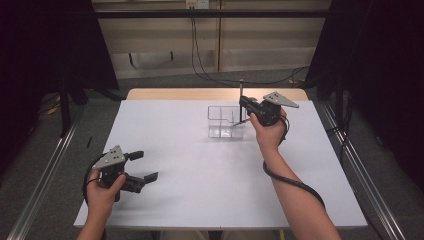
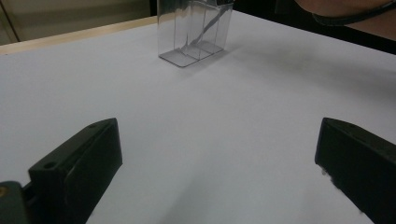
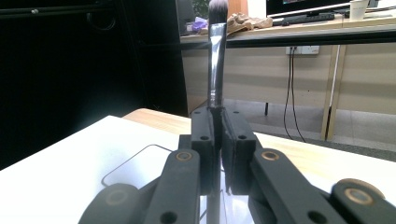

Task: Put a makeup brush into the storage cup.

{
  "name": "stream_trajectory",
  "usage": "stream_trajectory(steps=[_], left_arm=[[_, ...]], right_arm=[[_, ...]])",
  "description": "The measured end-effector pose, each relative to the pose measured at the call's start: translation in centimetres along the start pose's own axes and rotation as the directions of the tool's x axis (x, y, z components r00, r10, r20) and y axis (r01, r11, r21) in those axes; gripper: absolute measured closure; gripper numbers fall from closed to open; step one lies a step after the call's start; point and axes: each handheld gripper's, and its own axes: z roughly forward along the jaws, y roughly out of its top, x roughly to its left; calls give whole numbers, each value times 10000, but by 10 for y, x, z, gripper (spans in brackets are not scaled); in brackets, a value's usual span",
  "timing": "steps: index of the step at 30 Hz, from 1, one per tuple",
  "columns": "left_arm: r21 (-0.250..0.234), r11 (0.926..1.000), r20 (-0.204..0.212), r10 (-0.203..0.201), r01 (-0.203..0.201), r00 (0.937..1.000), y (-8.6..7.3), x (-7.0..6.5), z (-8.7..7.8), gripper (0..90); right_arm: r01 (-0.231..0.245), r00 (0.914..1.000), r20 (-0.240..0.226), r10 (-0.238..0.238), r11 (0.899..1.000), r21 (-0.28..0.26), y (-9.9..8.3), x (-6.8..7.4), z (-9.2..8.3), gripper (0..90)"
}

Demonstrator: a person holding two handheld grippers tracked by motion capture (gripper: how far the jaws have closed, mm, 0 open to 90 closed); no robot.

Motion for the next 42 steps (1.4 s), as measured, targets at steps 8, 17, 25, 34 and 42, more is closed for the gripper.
stream_trajectory(steps=[8,17,25,34,42], left_arm=[[-24,10000,66,53,-53,10000,1,-1,2,6],[-27,10000,45,58,-58,10000,2,-2,1,7],[-28,9999,54,123,-123,9999,3,-2,1,6],[-12,9999,55,129,-129,9999,3,-3,2,7],[9,9999,71,139,-139,9999,3,-3,2,7]], right_arm=[[43,10000,-78,-43,10000,0,1,3,-8,847],[131,9998,-166,-129,9999,113,-2,7,-11,846],[204,9997,-160,-200,9995,232,-4,8,-14,846],[353,9993,-169,-347,9987,365,-5,9,-18,845],[361,9992,-202,-352,9984,446,-6,12,-18,845]])
